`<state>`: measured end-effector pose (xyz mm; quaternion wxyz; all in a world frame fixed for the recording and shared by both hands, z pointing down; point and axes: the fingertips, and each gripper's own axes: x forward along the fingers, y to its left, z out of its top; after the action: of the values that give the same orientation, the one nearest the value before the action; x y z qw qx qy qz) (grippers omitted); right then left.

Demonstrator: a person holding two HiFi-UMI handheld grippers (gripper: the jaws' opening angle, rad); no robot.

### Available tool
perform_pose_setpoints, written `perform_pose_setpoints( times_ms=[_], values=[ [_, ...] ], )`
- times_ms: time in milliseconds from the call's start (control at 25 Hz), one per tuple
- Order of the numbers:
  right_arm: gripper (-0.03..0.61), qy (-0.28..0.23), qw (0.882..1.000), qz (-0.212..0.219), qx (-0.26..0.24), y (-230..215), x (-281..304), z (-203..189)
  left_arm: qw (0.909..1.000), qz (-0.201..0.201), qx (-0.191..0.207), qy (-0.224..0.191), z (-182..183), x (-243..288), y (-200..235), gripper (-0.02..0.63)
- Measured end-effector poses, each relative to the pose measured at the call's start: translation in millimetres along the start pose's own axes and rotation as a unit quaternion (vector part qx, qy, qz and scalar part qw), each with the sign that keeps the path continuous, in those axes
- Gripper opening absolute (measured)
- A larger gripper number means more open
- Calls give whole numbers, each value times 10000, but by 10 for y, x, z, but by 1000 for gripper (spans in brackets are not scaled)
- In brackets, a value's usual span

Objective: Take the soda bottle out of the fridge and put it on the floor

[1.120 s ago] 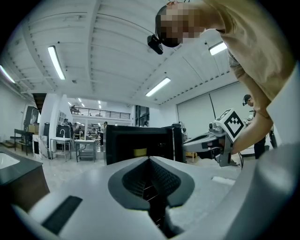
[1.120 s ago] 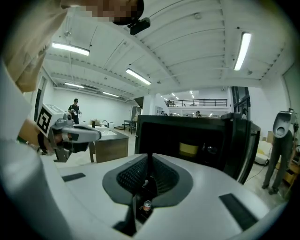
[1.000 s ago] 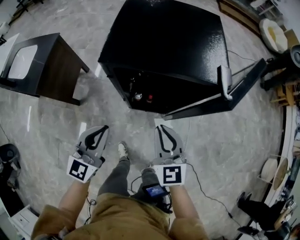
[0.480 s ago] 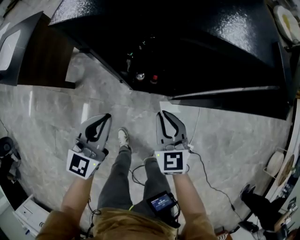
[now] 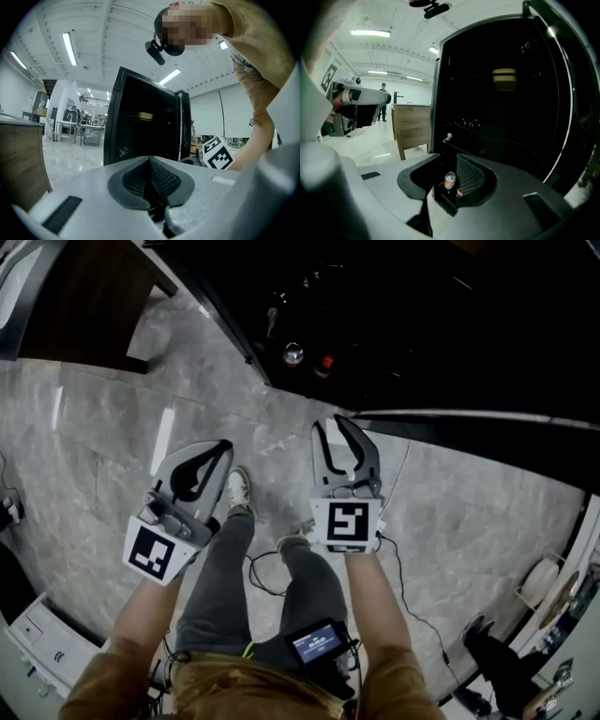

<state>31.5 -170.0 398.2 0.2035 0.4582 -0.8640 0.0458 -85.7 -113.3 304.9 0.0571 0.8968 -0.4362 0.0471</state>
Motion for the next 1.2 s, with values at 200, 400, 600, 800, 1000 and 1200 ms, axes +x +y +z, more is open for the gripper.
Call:
perform_pose_setpoints(
  times_ms=[200,400,600,800,1000,1200],
  values=[
    [112,-85,9998,-118,-102,-51,243,-274,9998,-62,-23,-166,-284,97,-20,-5],
    [117,24,9996,-267,31,-98,476,-662,9995,-305,8,-71,-673,159,-27,-5],
    [129,36,9987,-425,268,-197,756,-1081,9996,-264,12,-76,-1138,293,69,-5],
    [150,5,9979,-545,361,-286,1010,-1451,9996,-252,39,-137,-1540,453,152,-6],
    [173,-104,9969,-620,474,-424,1223,-1673,9990,-380,171,-133,-1851,582,158,-6],
    [192,-134,9975,-562,400,-401,1461,-1932,9980,-476,422,-30,-2244,699,206,-5]
  ],
)
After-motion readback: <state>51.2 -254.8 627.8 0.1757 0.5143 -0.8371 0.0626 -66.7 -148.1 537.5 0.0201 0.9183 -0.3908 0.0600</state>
